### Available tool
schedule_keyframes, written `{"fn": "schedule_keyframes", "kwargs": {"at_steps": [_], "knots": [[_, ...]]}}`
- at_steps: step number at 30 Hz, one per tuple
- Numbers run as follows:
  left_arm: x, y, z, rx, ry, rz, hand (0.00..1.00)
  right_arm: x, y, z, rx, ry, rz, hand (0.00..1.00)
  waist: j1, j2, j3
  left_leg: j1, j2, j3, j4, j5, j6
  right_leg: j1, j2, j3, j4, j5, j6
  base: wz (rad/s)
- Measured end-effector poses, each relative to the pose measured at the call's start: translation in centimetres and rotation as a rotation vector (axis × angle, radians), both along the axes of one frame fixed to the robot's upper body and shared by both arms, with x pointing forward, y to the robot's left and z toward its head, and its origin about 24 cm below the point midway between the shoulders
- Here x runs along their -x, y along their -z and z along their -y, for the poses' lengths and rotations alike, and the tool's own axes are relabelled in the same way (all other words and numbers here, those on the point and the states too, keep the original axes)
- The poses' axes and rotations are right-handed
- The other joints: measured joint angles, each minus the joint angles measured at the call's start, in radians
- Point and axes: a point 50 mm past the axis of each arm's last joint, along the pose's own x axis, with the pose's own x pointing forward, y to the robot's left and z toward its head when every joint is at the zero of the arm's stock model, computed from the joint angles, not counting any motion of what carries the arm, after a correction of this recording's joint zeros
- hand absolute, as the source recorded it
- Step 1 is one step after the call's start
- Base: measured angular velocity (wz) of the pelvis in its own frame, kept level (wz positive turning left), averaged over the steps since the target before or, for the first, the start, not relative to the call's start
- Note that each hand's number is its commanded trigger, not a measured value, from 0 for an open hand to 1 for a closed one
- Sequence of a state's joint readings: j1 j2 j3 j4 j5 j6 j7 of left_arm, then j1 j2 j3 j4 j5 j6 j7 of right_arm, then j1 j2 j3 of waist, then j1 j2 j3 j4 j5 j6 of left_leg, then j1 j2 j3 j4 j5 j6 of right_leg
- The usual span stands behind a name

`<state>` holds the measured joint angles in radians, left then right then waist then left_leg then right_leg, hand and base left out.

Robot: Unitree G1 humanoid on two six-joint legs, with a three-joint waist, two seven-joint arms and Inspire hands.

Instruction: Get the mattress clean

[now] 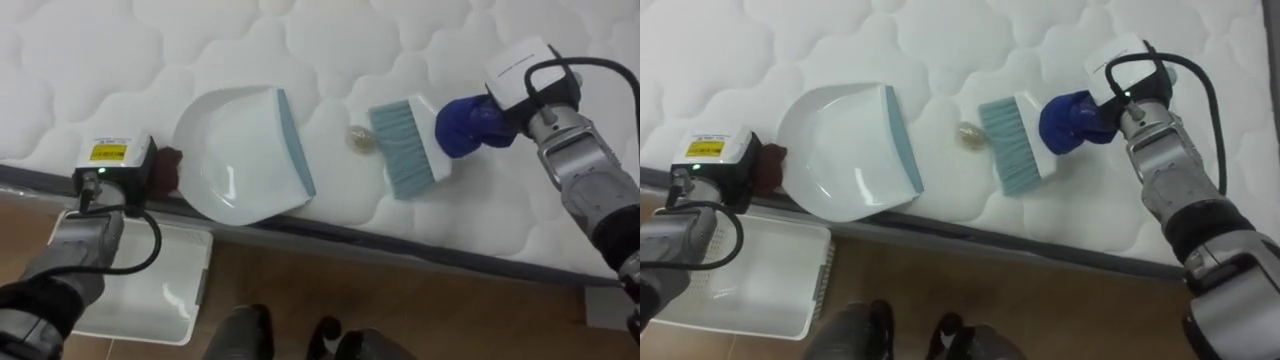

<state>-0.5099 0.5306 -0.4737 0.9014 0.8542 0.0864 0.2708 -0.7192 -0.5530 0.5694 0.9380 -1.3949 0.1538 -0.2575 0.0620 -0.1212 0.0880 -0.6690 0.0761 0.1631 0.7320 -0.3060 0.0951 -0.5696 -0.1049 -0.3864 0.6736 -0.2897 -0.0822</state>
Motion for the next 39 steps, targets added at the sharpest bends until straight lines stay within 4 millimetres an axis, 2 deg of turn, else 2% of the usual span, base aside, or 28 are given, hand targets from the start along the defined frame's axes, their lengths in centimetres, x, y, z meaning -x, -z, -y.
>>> {"fn": "schedule_keyframes", "kwargs": {"at_steps": [7, 14, 17, 28, 39], "knots": [[0.0, 0.2, 0.1, 0.023, -0.01, -0.02, 1.0, 0.5, 0.7, 0.6, -0.003, 0.036, -0.011, 1.0, 0.002, 0.026, 0.0, 0.003, -0.002, -0.002, -0.013, 0.004, -0.004, 0.003, 0.003, -0.001, -0.014, 0.001, -0.002, 0.0], [0.0, 0.4, 0.5, 0.036, -0.019, -0.026, 1.0, 1.3, 2.2, 1.5, -0.004, 0.083, -0.07, 1.0, 0.016, 0.03, 0.0007, 0.009, -0.002, 0.0, -0.027, 0.007, -0.009, 0.002, 0.003, 0.0, -0.014, 0.001, -0.002, 0.0], [0.0, 0.7, 1.0, 0.061, -0.021, -0.027, 1.0, 1.4, 2.4, 1.9, -0.009, 0.107, -0.074, 1.0, 0.025, 0.036, 0.0013, 0.008, -0.003, 0.0, -0.034, 0.008, -0.011, 0.003, 0.006, 0.0, -0.019, 0.003, -0.005, 0.01], [0.0, 0.6, 1.0, 0.074, -0.027, -0.012, 1.0, 1.6, 2.5, 2.1, -0.004, 0.077, -0.035, 1.0, 0.025, 0.046, 0.0013, 0.007, -0.002, -0.006, -0.054, 0.016, -0.02, 0.008, 0.017, -0.003, -0.05, 0.006, -0.01, 0.0], [0.1, 1.1, 1.7, 0.089, -0.007, 0.001, 1.0, 1.9, 3.0, 1.0, -0.051, -0.006, 0.043, 1.0, 0.022, 0.048, 0.003, 0.025, -0.001, 0.0, -0.062, 0.024, -0.024, 0.02, 0.022, 0.013, -0.052, 0.006, -0.01, -0.02]]}}
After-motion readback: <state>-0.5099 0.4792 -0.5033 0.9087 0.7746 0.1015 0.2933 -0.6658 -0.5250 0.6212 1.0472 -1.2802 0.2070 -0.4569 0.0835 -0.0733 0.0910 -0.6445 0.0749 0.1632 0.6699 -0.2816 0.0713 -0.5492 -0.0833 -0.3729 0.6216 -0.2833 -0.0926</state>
